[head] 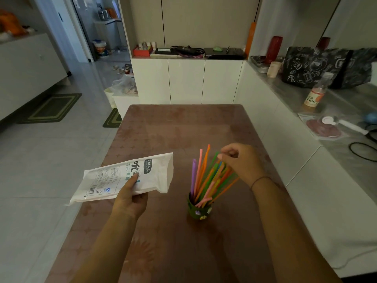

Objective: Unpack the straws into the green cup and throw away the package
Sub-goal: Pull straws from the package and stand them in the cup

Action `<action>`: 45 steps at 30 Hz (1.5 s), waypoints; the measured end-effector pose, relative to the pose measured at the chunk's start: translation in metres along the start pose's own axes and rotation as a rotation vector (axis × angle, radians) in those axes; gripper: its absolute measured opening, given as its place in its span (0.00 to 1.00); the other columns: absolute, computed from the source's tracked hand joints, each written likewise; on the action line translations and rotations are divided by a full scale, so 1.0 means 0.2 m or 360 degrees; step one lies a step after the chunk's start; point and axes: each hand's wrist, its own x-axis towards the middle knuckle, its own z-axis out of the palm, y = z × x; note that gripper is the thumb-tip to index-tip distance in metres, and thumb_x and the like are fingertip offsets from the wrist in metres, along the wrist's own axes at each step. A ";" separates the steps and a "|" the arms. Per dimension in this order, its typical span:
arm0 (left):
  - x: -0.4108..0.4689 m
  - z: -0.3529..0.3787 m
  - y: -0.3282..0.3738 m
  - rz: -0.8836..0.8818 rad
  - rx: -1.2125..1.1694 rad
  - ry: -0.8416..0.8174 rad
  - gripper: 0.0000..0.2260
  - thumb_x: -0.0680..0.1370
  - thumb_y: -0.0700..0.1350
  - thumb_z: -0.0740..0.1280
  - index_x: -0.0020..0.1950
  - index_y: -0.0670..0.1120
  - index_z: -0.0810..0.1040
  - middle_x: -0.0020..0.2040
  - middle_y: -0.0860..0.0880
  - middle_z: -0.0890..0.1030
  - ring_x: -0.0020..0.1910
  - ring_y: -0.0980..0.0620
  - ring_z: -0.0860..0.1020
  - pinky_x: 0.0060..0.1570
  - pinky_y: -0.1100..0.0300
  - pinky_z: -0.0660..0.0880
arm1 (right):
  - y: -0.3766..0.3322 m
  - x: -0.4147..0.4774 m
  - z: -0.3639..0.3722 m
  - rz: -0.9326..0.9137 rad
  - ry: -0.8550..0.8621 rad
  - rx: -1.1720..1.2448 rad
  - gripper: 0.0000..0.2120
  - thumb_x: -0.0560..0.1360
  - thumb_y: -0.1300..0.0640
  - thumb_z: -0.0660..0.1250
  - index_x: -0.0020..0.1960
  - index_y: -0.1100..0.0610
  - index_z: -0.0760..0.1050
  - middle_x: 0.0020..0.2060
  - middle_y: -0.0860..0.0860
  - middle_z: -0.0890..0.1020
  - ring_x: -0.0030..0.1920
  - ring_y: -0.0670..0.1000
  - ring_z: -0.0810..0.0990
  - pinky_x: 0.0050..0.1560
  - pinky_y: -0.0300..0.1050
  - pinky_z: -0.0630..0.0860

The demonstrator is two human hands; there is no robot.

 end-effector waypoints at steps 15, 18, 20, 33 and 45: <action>-0.05 0.06 -0.02 0.0035 -0.0001 -0.0103 0.24 0.74 0.36 0.69 0.69 0.49 0.72 0.56 0.49 0.83 0.50 0.52 0.83 0.36 0.57 0.82 | -0.06 -0.02 0.01 -0.0081 0.0151 0.0003 0.05 0.67 0.59 0.73 0.43 0.57 0.82 0.37 0.51 0.81 0.36 0.47 0.77 0.39 0.37 0.72; -0.08 0.11 -0.01 0.0145 0.0036 -0.0260 0.24 0.75 0.35 0.68 0.70 0.49 0.72 0.53 0.49 0.84 0.47 0.53 0.84 0.36 0.58 0.82 | -0.19 -0.06 0.01 0.0024 0.0332 0.0604 0.06 0.71 0.56 0.69 0.48 0.53 0.80 0.43 0.50 0.83 0.43 0.47 0.80 0.46 0.32 0.75; -0.12 0.17 0.00 0.0268 0.0111 -0.0397 0.23 0.76 0.35 0.67 0.70 0.48 0.71 0.51 0.49 0.85 0.46 0.53 0.84 0.36 0.58 0.81 | -0.28 -0.11 0.08 0.0257 0.0180 0.1068 0.11 0.73 0.51 0.66 0.54 0.52 0.78 0.49 0.49 0.83 0.51 0.48 0.81 0.54 0.40 0.76; -0.41 0.41 0.05 0.1046 0.1022 -0.0688 0.17 0.64 0.51 0.75 0.52 0.54 0.81 0.51 0.53 0.85 0.50 0.54 0.83 0.46 0.59 0.81 | -0.45 -0.20 0.27 0.1108 -0.0627 0.2559 0.23 0.78 0.46 0.56 0.64 0.60 0.74 0.63 0.59 0.77 0.63 0.58 0.75 0.66 0.54 0.70; -0.39 0.40 0.05 0.1094 0.1457 -0.0663 0.06 0.77 0.53 0.65 0.49 0.54 0.80 0.42 0.54 0.85 0.34 0.55 0.80 0.29 0.63 0.77 | -0.42 -0.18 0.22 0.1123 -0.0717 0.2701 0.26 0.80 0.44 0.49 0.69 0.60 0.67 0.69 0.61 0.70 0.69 0.61 0.69 0.71 0.55 0.63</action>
